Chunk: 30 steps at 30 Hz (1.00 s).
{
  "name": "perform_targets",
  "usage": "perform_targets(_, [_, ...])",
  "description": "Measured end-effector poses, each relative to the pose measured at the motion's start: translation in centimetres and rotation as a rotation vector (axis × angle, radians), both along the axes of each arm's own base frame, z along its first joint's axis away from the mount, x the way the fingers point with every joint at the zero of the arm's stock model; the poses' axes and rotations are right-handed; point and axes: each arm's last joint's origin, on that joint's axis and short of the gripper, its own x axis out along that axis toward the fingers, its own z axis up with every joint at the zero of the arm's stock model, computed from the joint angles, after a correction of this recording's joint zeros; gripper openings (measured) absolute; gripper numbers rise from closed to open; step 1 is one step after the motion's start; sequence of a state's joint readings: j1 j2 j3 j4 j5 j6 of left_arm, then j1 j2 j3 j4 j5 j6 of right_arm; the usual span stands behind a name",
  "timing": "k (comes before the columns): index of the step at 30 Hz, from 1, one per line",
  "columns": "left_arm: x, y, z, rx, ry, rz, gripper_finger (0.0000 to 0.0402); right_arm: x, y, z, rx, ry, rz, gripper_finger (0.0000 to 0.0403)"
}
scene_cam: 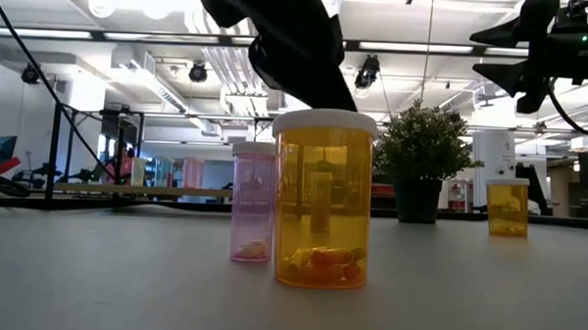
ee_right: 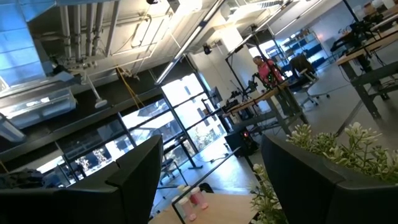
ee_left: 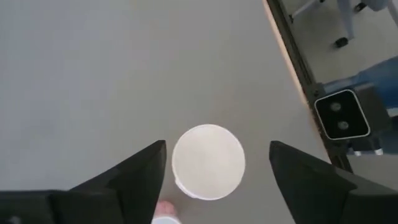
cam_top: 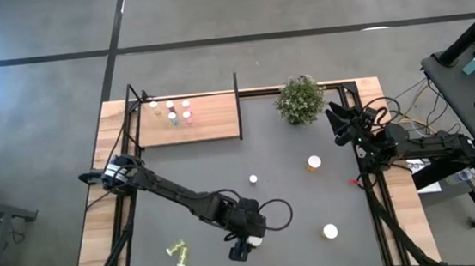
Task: Pick and place medicine bottles onto shelf by color
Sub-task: Put the bottom left orange pill bottle on the shelf
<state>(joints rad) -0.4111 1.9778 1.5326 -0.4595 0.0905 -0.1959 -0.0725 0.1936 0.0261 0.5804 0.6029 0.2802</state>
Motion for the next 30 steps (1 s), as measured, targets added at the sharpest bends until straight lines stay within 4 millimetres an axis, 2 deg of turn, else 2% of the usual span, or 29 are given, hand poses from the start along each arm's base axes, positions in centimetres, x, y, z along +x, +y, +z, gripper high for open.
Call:
perform_targets(9, [-0.3,-0.3,-0.4,0.130,-0.047,-0.024,0.0283,0.0,0.0,0.0,0.000,0.000,0.000,0.0260])
perform_targets(24, [-1.0,-0.7,-2.5,0.099,-0.059,0.000,0.0283,0.0,0.0,0.0,0.000,0.000,0.000,0.0260])
perform_targets(30, [-1.0,-0.7,-2.6,0.096,-0.062,-0.001,0.0283,0.0,0.0,0.0,0.000,0.000,0.000,0.0260])
